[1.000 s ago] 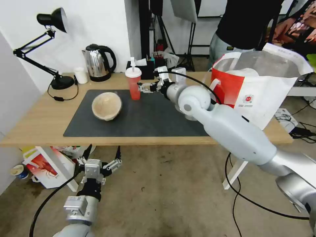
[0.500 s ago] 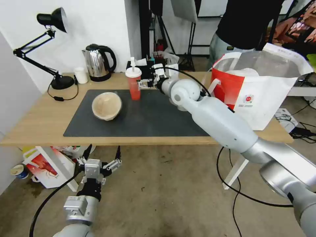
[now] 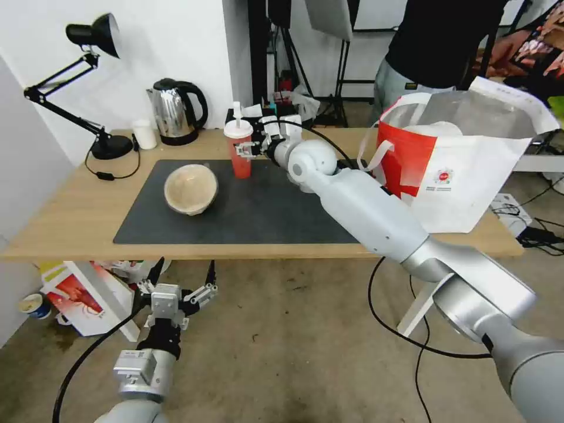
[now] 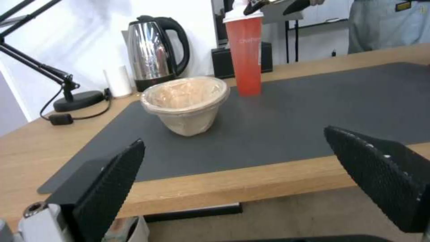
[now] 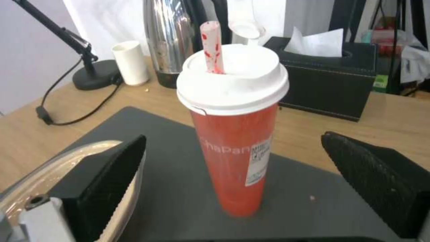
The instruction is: Pick up the trash from the table and place it into the takeout bag.
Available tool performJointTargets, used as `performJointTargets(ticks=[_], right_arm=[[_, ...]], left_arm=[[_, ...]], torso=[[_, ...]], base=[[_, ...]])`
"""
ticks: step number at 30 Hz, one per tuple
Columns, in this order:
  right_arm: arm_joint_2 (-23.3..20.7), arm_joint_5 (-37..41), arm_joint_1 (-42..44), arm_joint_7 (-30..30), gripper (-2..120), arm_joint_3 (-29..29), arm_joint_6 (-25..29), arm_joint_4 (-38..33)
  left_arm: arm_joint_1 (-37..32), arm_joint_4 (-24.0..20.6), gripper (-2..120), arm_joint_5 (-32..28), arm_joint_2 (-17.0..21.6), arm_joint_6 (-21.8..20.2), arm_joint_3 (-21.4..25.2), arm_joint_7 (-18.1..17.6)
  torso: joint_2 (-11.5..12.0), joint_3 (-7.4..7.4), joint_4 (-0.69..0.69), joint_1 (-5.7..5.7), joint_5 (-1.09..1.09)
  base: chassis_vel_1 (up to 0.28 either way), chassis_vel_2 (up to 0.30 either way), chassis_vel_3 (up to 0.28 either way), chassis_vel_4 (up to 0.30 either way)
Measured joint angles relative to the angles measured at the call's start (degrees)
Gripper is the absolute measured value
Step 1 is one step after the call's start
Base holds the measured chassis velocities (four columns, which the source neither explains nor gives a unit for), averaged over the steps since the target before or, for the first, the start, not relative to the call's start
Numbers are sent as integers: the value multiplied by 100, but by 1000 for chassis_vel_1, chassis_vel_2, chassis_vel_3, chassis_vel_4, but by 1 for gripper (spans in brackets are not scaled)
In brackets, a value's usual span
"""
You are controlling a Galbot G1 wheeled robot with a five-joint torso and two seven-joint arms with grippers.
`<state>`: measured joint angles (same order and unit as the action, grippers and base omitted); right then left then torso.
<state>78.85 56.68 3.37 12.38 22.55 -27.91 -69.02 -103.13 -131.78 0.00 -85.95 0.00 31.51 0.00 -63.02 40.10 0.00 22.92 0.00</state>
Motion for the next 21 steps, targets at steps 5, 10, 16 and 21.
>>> performJointTargets(ticks=[5,10,16,21], right_arm=[[120,-158,-43,-50,100,3,26,201],[183,-219,-110,-135,100,6,75,382],[235,-249,-154,-193,100,6,114,517],[280,-266,-192,-231,100,6,126,614]], left_arm=[[0,0,100,0,0,0,0,0],[0,0,100,0,0,0,0,0],[0,0,100,0,0,0,0,0],[0,0,100,0,0,0,0,0]], torso=[[0,0,0,0,0],[0,0,1,0,0],[0,0,0,0,0],[0,0,0,0,0]], base=[[0,0,0,0],[0,0,0,0],[0,0,0,0],[0,0,0,0]])
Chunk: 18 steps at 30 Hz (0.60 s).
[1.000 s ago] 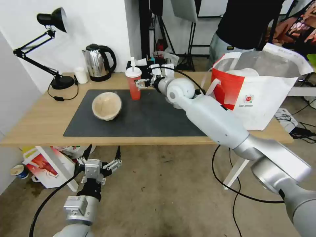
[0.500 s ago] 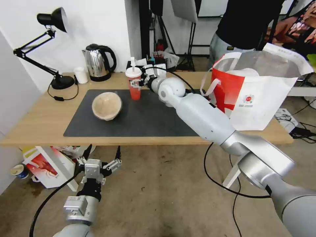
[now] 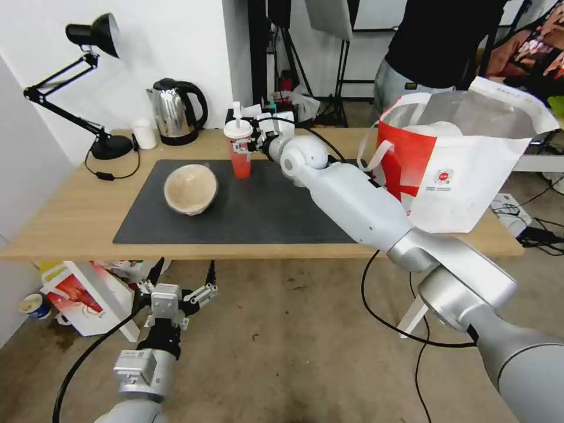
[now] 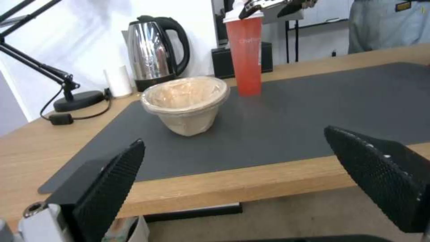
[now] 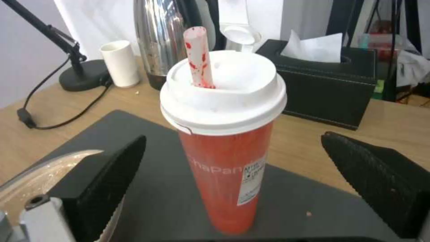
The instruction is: Pick up the trash from the table and place it into the takeout bag.
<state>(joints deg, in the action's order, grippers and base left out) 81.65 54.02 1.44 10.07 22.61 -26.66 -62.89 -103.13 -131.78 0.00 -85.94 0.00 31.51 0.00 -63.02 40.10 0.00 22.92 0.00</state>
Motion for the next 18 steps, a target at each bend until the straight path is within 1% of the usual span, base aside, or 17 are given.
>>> performJointTargets(ticks=[12,18], right_arm=[[281,-61,-112,-151,100,15,30,502],[499,-193,-198,-383,100,-122,124,1010]], left_arm=[[0,0,100,0,0,0,0,0],[0,0,100,0,0,0,0,0]], torso=[[0,0,0,0,0],[0,0,0,0,0]], base=[[0,0,0,0],[0,0,0,0]])
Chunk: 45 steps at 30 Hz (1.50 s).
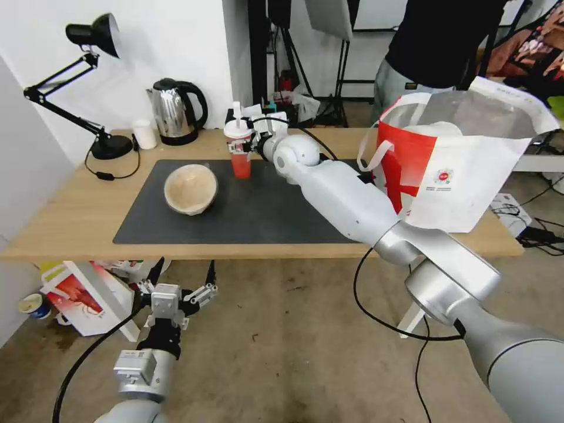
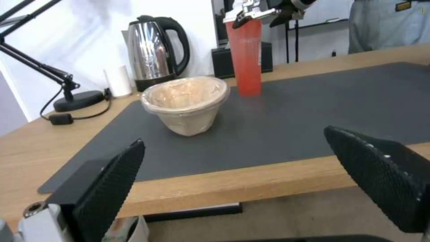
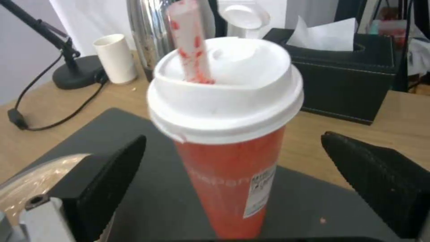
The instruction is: Pick up the trash from the table and place it into the takeout bag.
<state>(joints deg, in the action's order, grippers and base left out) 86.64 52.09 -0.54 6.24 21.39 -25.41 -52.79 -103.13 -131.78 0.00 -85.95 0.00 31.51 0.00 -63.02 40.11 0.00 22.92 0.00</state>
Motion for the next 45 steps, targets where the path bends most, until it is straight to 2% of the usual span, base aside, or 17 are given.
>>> performJointTargets(ticks=[14,42,45], right_arm=[[245,-295,-72,-313,100,-203,132,614],[334,-400,-51,-693,100,-204,242,868],[335,-408,-53,-814,94,-204,317,926]], left_arm=[[0,0,100,0,0,0,0,0],[0,0,100,0,0,0,0,0],[0,0,100,0,0,0,0,0]], torso=[[0,0,0,0,0],[0,0,0,0,0],[0,0,0,0,0]], base=[[0,0,0,0],[0,0,0,0],[0,0,0,0]])
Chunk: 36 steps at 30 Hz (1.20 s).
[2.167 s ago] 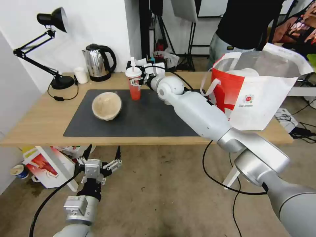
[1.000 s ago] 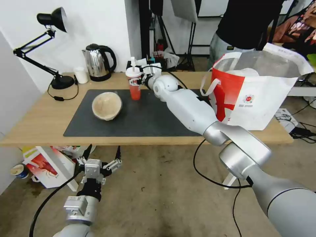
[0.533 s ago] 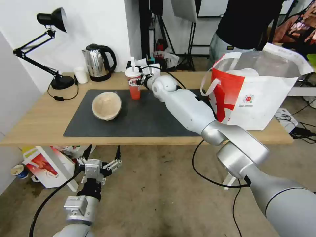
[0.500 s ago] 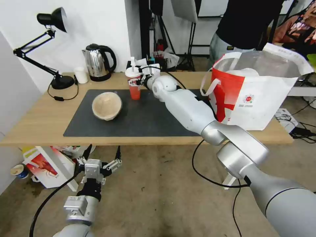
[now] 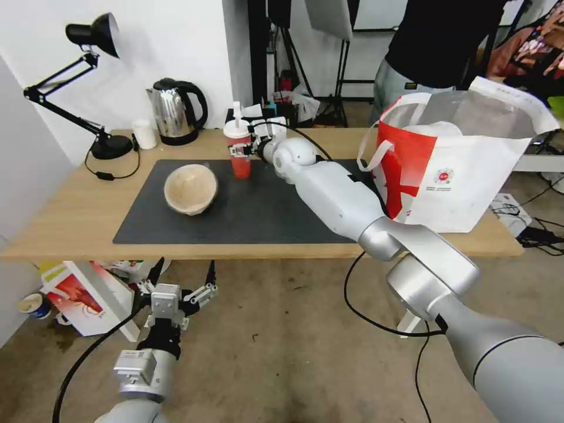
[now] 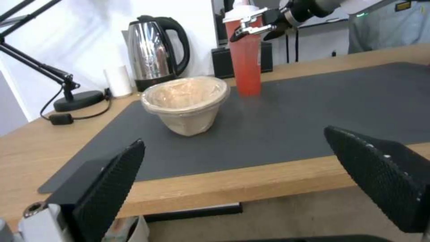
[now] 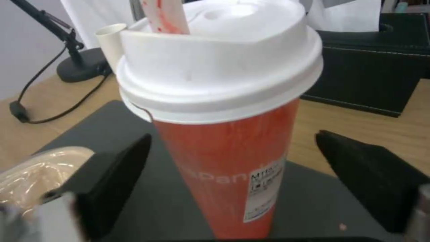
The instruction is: Pick up the trash from the table and place it into the takeout bag.
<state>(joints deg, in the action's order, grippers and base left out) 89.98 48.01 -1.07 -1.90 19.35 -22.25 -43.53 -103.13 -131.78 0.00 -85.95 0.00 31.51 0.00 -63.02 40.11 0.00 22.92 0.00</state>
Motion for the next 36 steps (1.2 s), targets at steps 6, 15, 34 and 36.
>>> performJointTargets(ticks=[6,15,34,36], right_arm=[[2,-32,-5,-157,69,-31,128,141],[-2,-67,17,-213,43,-69,177,178],[-273,-50,80,-73,9,-37,192,-434],[-365,-18,102,-27,9,-15,176,-624]], left_arm=[[0,0,100,0,0,0,0,0],[0,0,100,0,0,0,0,0],[0,0,100,0,0,0,0,0],[0,0,100,0,0,0,0,0]], torso=[[0,0,0,0,0],[-2,-1,1,0,0],[-1,0,1,0,0],[-1,0,1,0,0]], base=[[0,0,0,0],[0,0,0,0],[0,0,0,0],[0,0,0,0]])
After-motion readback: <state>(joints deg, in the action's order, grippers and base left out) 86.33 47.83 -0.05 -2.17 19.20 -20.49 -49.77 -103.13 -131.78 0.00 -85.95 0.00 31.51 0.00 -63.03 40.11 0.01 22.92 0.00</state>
